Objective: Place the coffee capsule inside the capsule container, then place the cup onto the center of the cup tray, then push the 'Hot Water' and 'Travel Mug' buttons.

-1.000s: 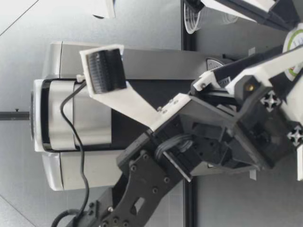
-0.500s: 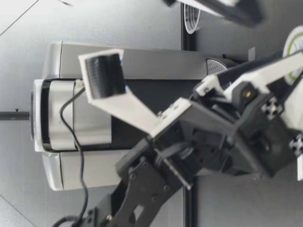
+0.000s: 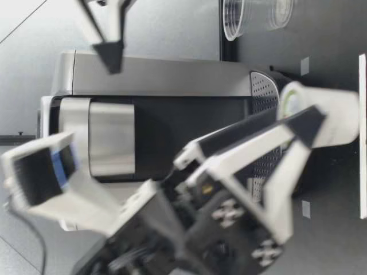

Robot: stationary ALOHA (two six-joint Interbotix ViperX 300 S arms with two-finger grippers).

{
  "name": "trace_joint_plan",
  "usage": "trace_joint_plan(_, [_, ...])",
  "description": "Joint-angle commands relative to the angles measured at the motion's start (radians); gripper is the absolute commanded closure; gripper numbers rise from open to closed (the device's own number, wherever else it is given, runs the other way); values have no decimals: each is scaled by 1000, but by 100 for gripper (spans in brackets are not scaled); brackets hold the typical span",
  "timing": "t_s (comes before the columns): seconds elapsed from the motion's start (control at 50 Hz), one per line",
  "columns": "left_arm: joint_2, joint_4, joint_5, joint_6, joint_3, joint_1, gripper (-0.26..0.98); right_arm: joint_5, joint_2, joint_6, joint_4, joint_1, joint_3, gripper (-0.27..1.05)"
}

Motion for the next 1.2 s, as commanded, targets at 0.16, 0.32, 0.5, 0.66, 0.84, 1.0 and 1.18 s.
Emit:
trace_joint_plan(0.16, [-84, -2, -12, 2, 18, -2, 20, -37, 61, -8, -3, -54, -103, 70])
trace_joint_plan(0.32, [-87, -2, -20, 2, 26, -2, 20, -64, 94, -8, -3, -69, -140, 70])
trace_joint_plan(0.5, [-87, -2, -20, 2, 29, -2, 20, -89, 97, -8, -3, -92, -155, 70])
trace_joint_plan(0.66, [-92, -2, -20, 2, 29, 0, 20, -117, 91, -8, -3, -103, -164, 70])
trace_joint_plan(0.84, [-94, -2, -20, 2, 29, -2, 20, -164, 81, -9, -5, -104, -178, 70])
trace_joint_plan(1.0, [-94, -2, -20, 2, 29, -2, 20, -201, 61, -17, -5, -104, -201, 70])
trace_joint_plan(1.18, [-92, -2, -20, 3, 25, -2, 20, -212, 49, -46, -5, -124, -236, 70])
